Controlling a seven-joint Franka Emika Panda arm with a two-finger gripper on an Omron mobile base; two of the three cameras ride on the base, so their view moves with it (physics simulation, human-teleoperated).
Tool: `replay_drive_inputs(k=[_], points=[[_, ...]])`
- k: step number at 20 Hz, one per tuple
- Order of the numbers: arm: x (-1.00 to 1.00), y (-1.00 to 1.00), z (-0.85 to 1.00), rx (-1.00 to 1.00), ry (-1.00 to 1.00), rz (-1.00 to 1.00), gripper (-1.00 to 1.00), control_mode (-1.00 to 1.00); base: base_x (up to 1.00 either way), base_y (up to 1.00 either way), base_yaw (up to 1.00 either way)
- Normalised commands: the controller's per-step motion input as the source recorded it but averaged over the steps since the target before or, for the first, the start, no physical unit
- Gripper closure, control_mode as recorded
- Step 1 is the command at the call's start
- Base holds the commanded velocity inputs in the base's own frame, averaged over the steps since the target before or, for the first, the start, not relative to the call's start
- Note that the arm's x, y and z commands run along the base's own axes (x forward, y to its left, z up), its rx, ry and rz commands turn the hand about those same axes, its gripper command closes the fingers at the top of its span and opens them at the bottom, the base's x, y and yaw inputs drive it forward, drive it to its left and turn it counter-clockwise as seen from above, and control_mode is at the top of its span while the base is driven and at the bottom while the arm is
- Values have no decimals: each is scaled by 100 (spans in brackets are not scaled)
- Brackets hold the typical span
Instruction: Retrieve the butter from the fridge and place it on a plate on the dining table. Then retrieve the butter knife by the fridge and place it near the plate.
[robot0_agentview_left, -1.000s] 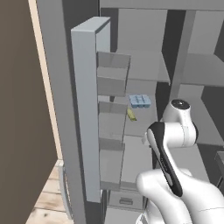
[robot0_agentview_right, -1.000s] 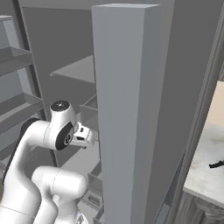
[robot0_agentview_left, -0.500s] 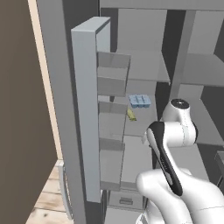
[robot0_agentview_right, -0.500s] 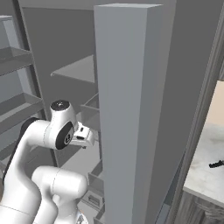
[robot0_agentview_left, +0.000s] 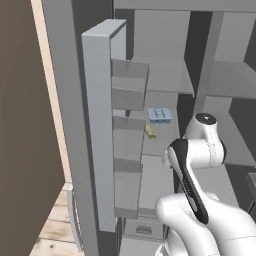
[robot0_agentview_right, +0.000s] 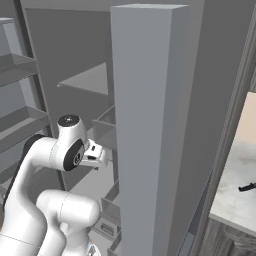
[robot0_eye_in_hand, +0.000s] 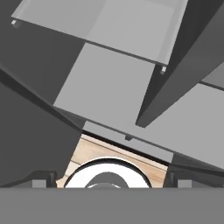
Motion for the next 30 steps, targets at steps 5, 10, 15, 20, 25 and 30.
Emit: replay_drive_inputs(k=[5,10,15,20,25,30], points=[[4,0,0,0,-3,0,-100,-100,8,0,0],[28,9,4,-2,-30,4,-100,-100,0,0,0],[46,28,5,-2,-22,1,-100,-100,0,0,0],[51,19,25,-9,0,2,-100,-100,0,0,0],[36,4,18,-7,0,1,-100,-100,0,0,0],[40,0,0,-1,-1,5,-100,-100,0,0,0]])
